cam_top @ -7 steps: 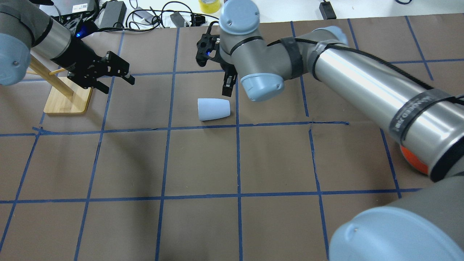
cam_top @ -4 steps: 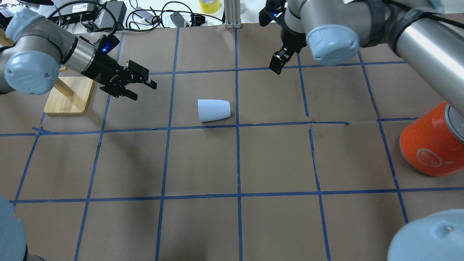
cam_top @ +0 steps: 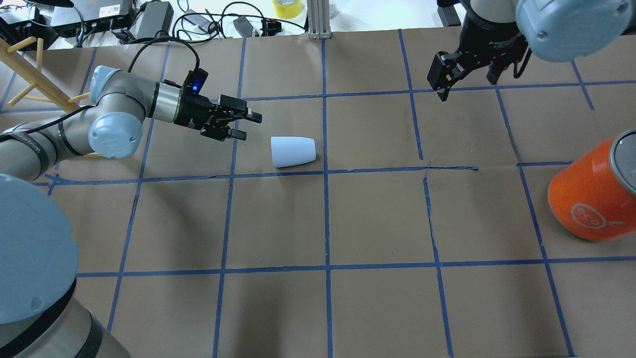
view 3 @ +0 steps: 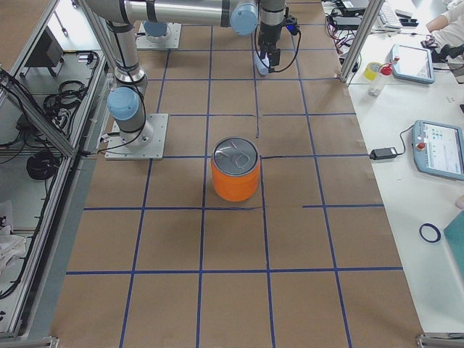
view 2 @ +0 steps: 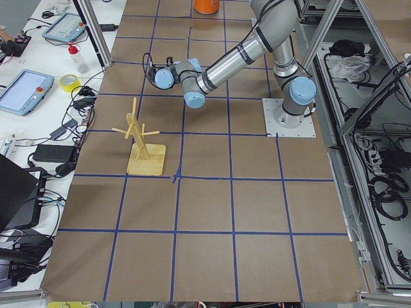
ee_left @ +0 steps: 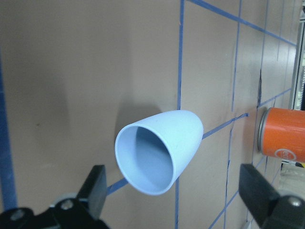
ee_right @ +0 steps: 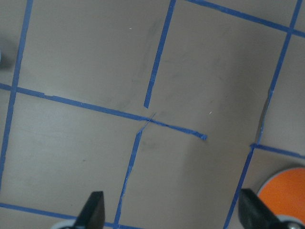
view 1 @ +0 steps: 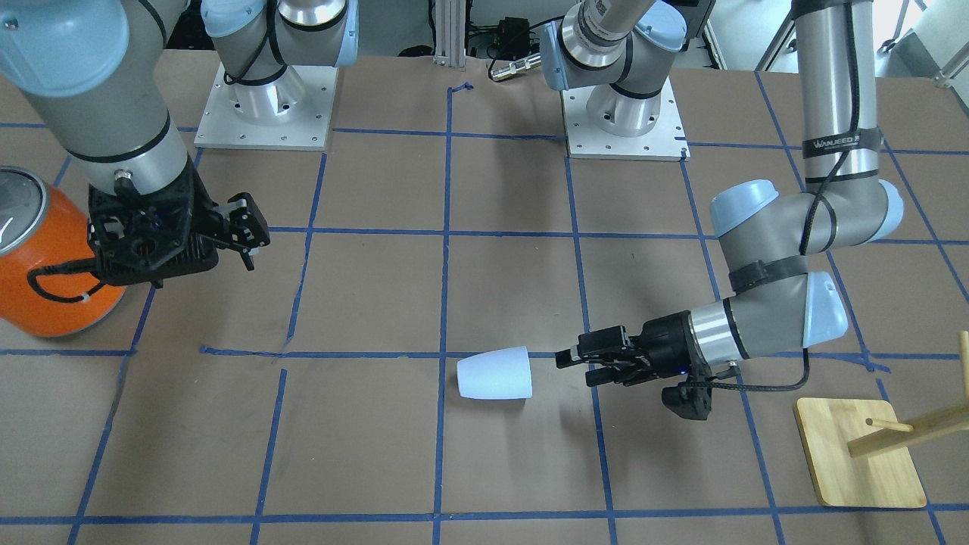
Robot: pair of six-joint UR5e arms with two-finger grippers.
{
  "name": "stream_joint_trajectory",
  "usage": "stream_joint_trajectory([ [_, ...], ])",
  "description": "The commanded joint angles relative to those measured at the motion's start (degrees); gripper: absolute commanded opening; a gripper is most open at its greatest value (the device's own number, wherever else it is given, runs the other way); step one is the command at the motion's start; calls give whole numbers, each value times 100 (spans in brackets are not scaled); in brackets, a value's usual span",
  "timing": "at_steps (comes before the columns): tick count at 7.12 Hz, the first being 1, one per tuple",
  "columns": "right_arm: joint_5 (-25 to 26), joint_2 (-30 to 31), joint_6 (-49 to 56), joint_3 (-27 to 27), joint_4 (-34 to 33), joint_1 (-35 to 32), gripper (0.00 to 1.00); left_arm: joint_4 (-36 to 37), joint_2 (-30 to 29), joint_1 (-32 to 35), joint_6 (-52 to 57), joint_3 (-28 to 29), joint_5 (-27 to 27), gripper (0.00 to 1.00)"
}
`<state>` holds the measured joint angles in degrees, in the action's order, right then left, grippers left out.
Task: Flip cup
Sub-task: 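Grasp the lying cup with the left gripper while the right arm withdraws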
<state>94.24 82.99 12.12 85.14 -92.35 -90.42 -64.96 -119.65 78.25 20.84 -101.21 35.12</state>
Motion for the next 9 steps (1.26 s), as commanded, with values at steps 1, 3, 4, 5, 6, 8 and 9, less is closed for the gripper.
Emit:
stream_joint_trajectory([
  [1,-55,44,-771,29,306,33,100,10,-295,339,-9,-13,-348,100],
  [3,-55,-2,-878,11,25,86,100,79,-471,463,-27,4,-383,73],
  [4,24,41,-939,29,41,86,100,62,-498,507,-53,4,-879,40],
  [5,16,42,-1052,38,94,86,100,-8,-498,507,-253,13,-1249,7],
  [6,33,42,-1123,38,77,86,100,61,-481,542,-725,13,-1549,0],
  [8,33,42,-1124,47,94,104,100,53,-428,551,-879,39,-1579,0],
  [9,42,42,-1080,47,68,112,100,149,-228,560,-1593,170,-1561,0],
])
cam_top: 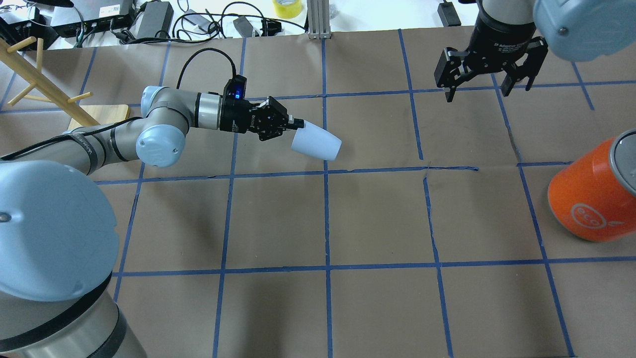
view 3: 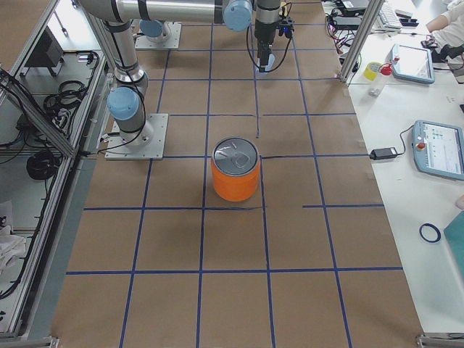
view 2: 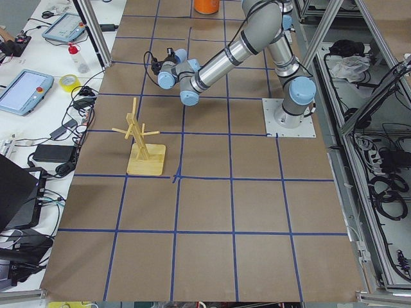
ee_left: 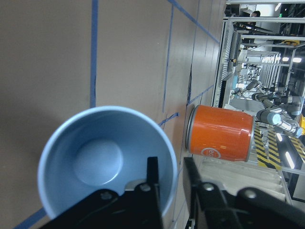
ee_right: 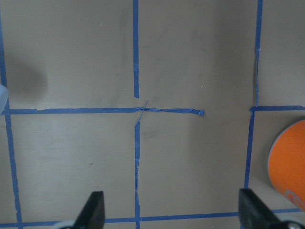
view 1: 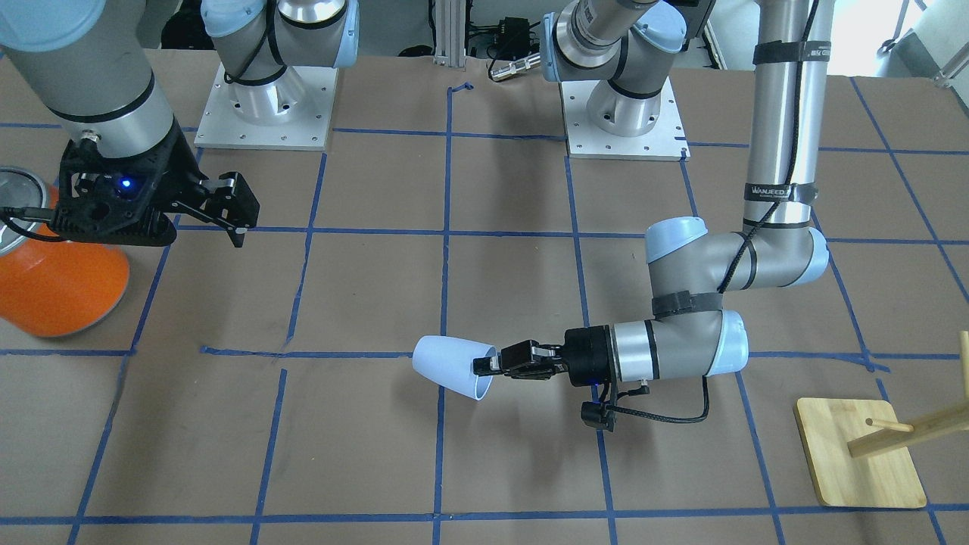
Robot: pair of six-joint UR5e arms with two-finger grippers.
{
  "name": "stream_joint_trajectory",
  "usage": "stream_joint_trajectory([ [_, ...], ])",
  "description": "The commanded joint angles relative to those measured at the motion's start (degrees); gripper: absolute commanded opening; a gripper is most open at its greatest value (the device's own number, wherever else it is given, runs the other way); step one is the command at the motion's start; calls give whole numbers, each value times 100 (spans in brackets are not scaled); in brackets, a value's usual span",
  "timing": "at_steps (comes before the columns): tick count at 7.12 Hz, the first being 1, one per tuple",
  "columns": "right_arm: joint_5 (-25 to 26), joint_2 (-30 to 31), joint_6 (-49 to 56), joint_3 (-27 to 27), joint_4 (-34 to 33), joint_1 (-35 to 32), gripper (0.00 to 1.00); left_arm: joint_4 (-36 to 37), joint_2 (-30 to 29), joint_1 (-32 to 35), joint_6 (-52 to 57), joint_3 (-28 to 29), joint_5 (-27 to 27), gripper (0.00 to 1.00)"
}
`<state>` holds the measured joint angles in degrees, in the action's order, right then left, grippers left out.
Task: Flip cup
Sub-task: 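Turn the cup upright with the left gripper and place it on the table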
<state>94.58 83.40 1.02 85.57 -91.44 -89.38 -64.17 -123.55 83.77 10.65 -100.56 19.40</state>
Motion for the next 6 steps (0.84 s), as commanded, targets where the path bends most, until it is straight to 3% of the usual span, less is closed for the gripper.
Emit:
stream_joint_trajectory([
  [1,16,0,21,3,-23,0,100,663,338,-1,-1800,542,428,0],
  [2,16,0,3,3,-31,0,100,1000,497,34,-2082,1016,2121,0],
  [4,16,0,3,3,-5,0,100,1073,569,130,-1702,1721,3913,0],
  [6,7,35,-5,3,65,-18,100,977,534,359,383,1804,5802,0],
])
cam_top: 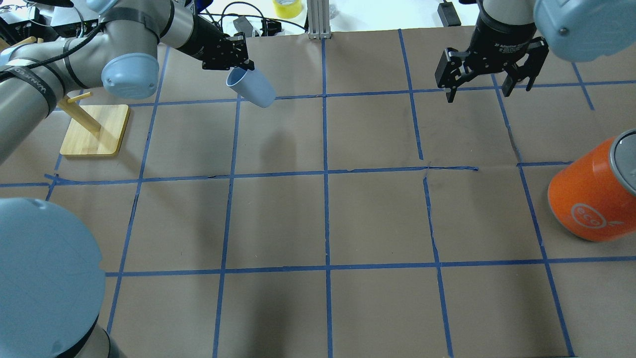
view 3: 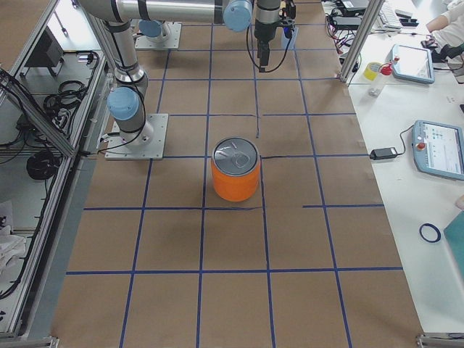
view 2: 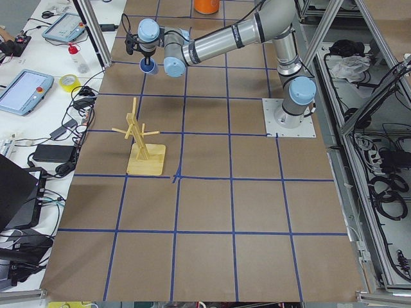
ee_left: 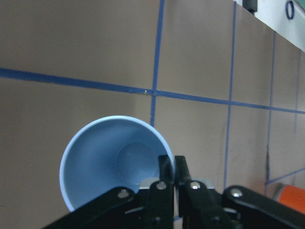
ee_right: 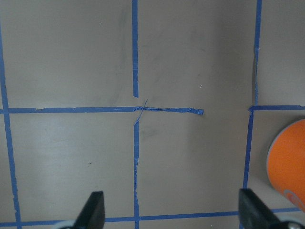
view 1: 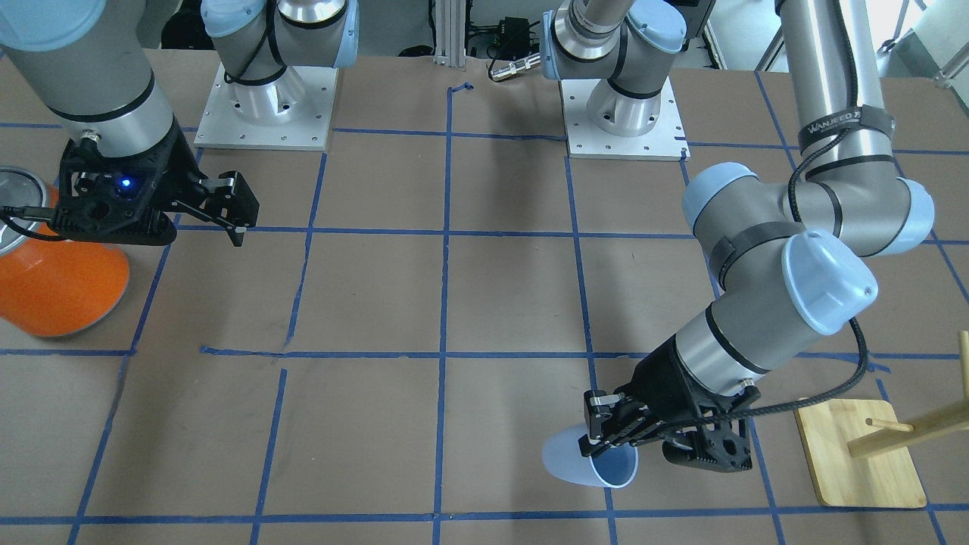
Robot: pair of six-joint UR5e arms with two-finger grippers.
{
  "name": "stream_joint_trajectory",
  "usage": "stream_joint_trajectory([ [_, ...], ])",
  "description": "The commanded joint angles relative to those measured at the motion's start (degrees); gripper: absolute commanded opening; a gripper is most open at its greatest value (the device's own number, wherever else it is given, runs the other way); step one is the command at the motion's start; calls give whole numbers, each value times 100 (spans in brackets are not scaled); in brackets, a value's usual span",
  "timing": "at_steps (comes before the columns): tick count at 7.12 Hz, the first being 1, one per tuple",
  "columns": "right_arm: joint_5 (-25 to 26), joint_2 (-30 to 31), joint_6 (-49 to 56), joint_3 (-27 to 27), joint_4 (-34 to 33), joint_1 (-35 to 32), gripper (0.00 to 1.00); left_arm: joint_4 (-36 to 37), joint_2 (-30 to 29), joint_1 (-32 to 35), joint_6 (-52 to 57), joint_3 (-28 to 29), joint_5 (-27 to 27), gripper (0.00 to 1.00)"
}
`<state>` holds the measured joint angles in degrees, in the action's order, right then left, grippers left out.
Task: Flip cup
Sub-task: 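Turn the cup upright with the left gripper and place it on the table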
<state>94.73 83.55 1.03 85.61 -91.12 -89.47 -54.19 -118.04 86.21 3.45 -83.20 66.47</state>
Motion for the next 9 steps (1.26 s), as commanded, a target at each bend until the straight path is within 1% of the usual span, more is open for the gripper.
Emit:
stream_joint_trajectory([
  [1,-16,65,-6,0,24,-17,100,-230,-9,133,2097,-11,2106,0],
  [2,-16,117,-6,0,33,-26,100,-241,-18,133,2672,-99,2812,0],
  [3,-50,161,-6,0,24,-26,100,-189,-26,124,2852,-135,2897,0],
  [5,-16,145,46,9,33,-18,100,-188,-44,115,2819,-240,2898,0],
  [7,203,162,-6,-17,130,-26,100,-40,-9,89,2801,-530,2881,0],
  [8,178,170,-15,-18,130,-26,100,-47,-26,89,2801,-531,2863,94],
  [9,-5,353,-15,-18,130,-35,100,-47,-9,89,2827,-522,2915,100],
])
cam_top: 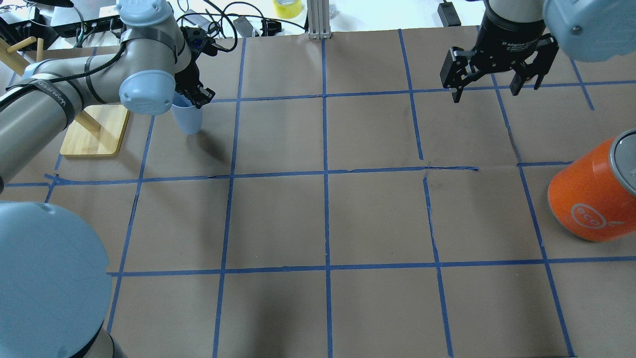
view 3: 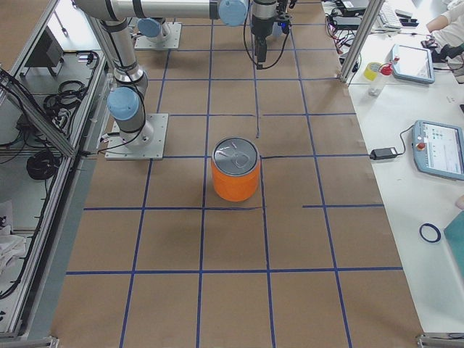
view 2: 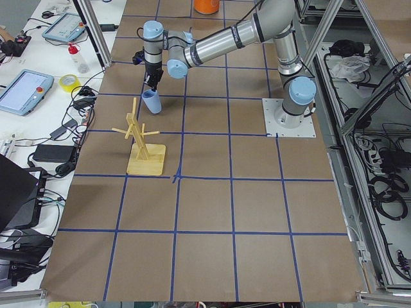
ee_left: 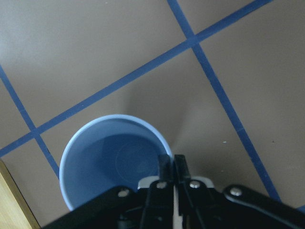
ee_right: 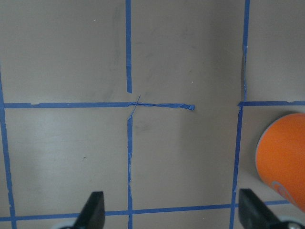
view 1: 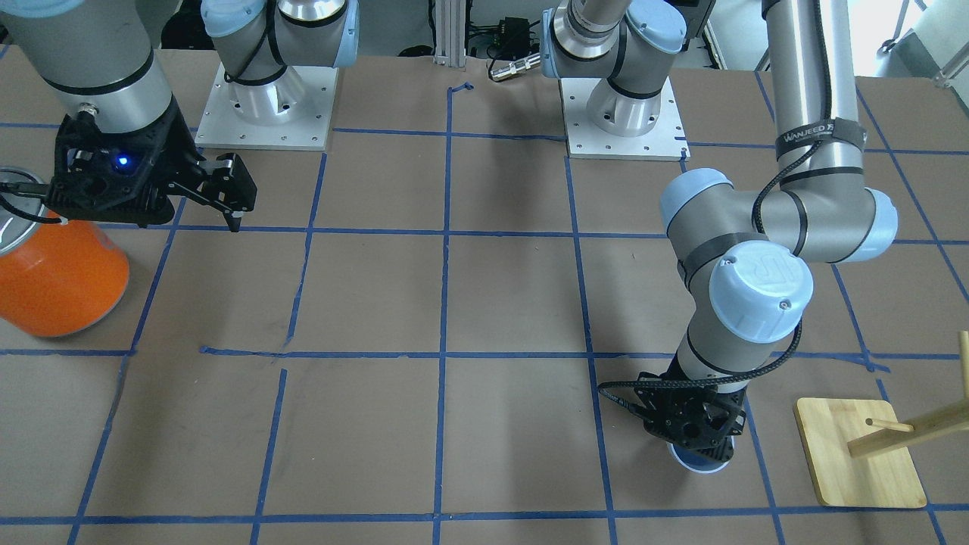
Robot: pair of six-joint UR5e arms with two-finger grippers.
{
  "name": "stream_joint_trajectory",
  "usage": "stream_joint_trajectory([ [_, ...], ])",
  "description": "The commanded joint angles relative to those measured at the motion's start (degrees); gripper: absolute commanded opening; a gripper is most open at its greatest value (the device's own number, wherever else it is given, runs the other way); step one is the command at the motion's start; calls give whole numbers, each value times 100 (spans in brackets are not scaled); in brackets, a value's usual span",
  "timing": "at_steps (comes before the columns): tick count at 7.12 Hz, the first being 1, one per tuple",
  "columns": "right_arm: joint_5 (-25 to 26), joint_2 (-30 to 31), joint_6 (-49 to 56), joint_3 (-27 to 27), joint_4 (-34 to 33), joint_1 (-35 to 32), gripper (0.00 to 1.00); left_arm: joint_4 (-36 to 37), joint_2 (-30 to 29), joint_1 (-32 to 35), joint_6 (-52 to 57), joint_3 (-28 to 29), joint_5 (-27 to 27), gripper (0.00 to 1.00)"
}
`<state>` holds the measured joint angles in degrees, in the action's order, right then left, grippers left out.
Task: Flip cup
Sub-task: 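Turn the cup upright with the left gripper and place it on the table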
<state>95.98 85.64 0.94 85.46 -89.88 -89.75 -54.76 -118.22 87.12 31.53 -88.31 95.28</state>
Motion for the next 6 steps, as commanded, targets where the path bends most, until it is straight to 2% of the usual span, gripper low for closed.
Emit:
stream_joint_trajectory([
  [1,-567,198,-6,5,-12,-16,100,-8,35,-2,-6,-2,26,100],
  [2,-589,207,-6,6,5,-17,100,-138,175,6,-59,85,17,100],
  [4,-589,207,-15,14,23,-17,100,-918,700,172,-181,138,-79,100],
  [6,-580,216,-6,14,32,-17,100,-2373,1438,506,-488,479,-89,100],
])
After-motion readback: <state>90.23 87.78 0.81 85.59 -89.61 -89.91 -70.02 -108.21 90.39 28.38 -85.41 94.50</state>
